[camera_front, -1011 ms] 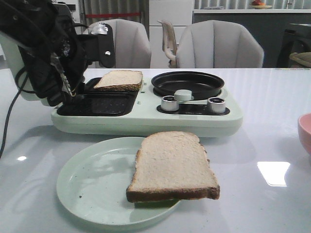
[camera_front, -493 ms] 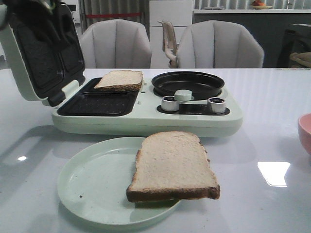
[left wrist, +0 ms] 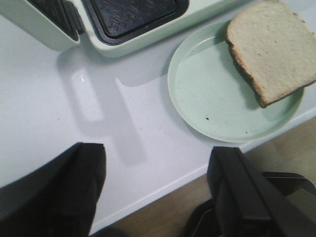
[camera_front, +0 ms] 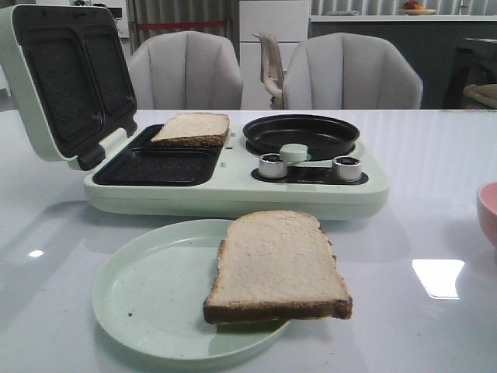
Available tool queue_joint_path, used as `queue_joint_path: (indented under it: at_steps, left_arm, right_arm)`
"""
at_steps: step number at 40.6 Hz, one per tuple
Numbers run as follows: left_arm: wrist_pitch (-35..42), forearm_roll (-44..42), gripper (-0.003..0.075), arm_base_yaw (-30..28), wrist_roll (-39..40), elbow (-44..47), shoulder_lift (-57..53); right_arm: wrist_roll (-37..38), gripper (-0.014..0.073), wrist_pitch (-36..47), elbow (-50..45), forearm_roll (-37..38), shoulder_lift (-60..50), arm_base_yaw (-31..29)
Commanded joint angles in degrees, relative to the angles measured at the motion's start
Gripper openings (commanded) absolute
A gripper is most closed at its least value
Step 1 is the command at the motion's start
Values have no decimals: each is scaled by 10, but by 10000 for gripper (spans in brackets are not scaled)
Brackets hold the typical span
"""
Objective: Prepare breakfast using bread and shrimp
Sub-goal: 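Release the bread and withdraw the left gripper, then grasp the remaining bread slice on the plate with the right gripper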
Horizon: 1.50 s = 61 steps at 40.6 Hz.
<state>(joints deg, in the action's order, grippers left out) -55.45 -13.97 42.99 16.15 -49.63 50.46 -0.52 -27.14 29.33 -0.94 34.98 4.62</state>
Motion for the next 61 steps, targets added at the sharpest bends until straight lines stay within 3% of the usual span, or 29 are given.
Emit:
queue_joint_path:
  at_steps: [1,9,14,22,26,33,48,61]
  left_arm:
    - [38,8,492,3,-2,25,-58]
    - [50,8,492,3,-2,87,-137]
    - [57,8,492,3,-2,103,-158]
    - [68,8,492,3,-2,103,-158]
    - [75,8,492,3,-2,103,-158]
    - [79,8,492,3,-2,103,-158]
    - [79,6,492,3,-2,103,-158]
    - [79,1,492,3,-2,103,-158]
  right_arm:
    - [-4,421,24,21,-35,4,-3]
    - [-7,421,-83,21,-165,63,0]
    - [-62,421,-117,21,-256,139,15]
    - [-172,429,-80,21,-404,271,87]
    - [-233,477,-39,25,-485,341,125]
    - [-313,493,-21,75,-596,451,165]
    - [-331,488,-39,205,-617,622,164]
    - [-331,184,-51,210,-610,616,163]
